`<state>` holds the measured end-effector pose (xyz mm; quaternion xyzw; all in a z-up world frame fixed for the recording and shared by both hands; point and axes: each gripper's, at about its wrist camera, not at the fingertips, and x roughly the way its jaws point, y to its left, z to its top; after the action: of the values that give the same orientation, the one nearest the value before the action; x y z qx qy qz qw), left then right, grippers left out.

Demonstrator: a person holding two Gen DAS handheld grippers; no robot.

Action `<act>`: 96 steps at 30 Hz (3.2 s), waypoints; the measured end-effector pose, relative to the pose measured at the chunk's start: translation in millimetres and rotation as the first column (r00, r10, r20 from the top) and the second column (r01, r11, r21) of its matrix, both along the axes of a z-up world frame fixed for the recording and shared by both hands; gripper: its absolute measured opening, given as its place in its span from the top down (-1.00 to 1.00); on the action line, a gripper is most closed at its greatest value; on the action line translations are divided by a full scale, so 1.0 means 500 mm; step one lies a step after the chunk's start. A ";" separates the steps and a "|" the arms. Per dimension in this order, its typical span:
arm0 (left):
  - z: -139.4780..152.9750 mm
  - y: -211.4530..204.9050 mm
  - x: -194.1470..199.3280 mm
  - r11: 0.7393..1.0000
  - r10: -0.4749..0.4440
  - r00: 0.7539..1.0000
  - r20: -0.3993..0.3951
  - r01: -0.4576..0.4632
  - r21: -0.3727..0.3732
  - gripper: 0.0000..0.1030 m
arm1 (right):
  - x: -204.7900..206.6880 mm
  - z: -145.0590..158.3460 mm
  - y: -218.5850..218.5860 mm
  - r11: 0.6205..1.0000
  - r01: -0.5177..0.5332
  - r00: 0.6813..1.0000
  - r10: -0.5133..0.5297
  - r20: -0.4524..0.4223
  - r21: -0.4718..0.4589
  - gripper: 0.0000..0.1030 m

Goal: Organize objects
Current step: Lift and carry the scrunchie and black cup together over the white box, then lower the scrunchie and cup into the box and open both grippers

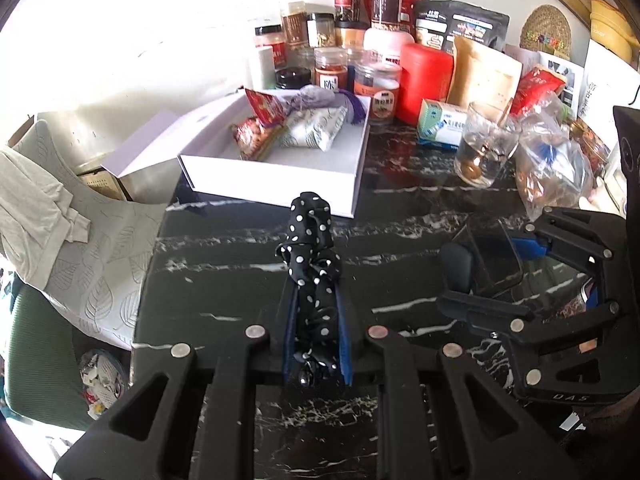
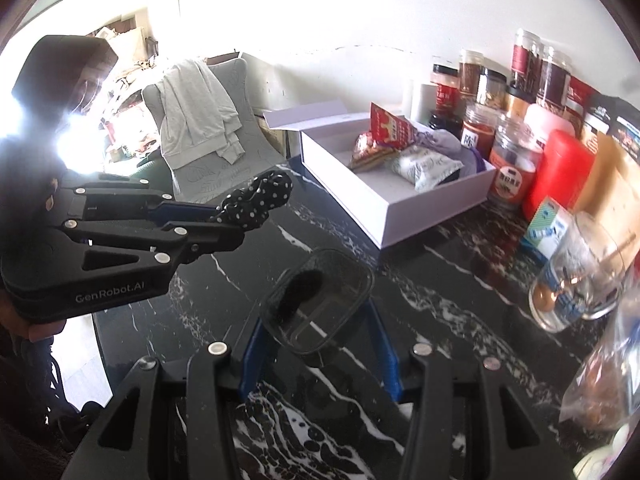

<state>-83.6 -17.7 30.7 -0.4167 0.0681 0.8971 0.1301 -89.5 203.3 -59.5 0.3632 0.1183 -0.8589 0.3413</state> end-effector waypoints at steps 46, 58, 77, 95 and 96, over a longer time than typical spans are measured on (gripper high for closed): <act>0.094 0.018 -0.480 0.999 -0.050 0.996 -0.069 0.049 -0.016 0.68 | -0.396 0.157 -0.097 1.000 0.003 0.985 0.001 -0.173 0.023 0.06; 0.007 0.028 -0.609 0.998 -0.057 0.998 -0.013 0.056 -0.017 0.68 | -0.515 0.109 -0.114 0.998 0.053 0.989 -0.047 -0.140 0.034 0.06; -0.034 0.060 -0.713 0.996 -0.089 0.996 0.000 0.089 -0.014 0.68 | -0.638 0.031 -0.127 0.996 0.087 0.994 -0.085 -0.062 0.036 0.06; -0.115 0.052 -0.789 0.997 -0.076 0.992 0.102 0.075 0.016 0.67 | -0.679 -0.043 -0.160 0.991 0.076 0.996 -0.071 -0.049 0.109 0.07; -0.127 0.052 -0.795 0.997 -0.071 0.990 0.121 0.070 0.017 0.67 | -0.681 -0.049 -0.161 0.990 0.076 0.997 -0.071 -0.044 0.119 0.07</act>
<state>-480.9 8.1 -32.7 -0.4671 0.0692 0.8653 0.1681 -430.1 122.9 -83.9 0.3701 0.1630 -0.8692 0.2846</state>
